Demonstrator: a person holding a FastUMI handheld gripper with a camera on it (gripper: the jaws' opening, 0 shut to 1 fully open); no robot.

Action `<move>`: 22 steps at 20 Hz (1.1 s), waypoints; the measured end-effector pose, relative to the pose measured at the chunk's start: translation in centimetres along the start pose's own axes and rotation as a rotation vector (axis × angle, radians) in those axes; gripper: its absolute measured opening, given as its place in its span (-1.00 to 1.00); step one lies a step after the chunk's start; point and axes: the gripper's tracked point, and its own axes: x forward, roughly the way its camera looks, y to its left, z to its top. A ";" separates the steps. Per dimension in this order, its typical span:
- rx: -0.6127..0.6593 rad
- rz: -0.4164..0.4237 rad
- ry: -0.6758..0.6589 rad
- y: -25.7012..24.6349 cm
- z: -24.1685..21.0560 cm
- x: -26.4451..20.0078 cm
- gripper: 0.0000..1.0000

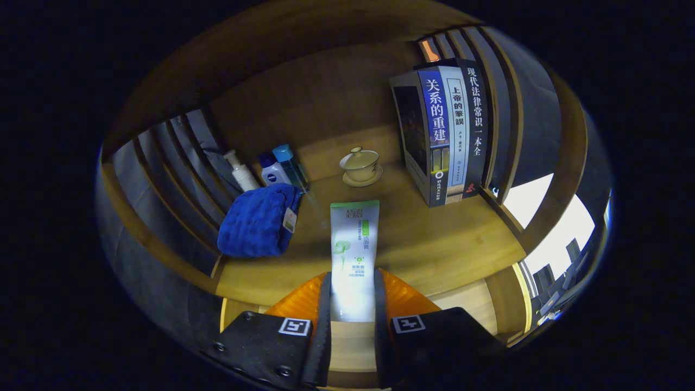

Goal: Pull open the drawer, take out the items inside it, and place them on the countertop above the cabinet.

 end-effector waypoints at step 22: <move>-0.097 0.018 -0.207 2.1 1.3 -1.2 0.97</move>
